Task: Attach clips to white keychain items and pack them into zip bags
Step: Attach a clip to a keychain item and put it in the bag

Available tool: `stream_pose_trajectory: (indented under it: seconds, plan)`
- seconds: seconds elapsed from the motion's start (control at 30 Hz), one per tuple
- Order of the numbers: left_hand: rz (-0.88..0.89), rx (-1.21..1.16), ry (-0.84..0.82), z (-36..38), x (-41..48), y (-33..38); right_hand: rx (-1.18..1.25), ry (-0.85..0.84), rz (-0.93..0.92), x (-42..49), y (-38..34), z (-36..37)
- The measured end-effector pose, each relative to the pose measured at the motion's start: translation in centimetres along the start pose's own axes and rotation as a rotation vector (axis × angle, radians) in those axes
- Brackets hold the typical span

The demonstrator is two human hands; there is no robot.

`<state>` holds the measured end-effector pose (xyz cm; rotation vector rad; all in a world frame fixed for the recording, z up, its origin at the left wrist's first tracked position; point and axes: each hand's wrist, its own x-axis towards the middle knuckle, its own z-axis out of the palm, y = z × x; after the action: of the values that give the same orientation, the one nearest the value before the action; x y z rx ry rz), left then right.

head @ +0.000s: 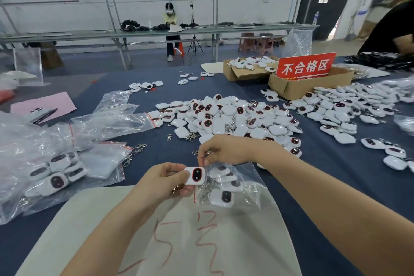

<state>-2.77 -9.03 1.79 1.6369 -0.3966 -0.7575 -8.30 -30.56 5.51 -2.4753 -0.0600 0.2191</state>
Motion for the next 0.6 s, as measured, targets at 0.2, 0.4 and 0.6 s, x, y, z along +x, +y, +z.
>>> stream_pose_trajectory:
  seconds: [0.2, 0.4, 0.6]
  plan:
    - [0.015, 0.129, 0.021, 0.7, 0.1, 0.2, 0.144, 0.047, -0.011, -0.4, 0.4, 0.2]
    - [0.027, 0.373, -0.185, 2.4, -0.2, 0.8, 0.163, 0.079, -0.049, -0.2, -0.3, 0.8]
    - [-0.028, 0.289, -0.214, 2.5, -0.1, 1.2, 0.195, 0.149, -0.023, -0.1, 0.3, 1.6]
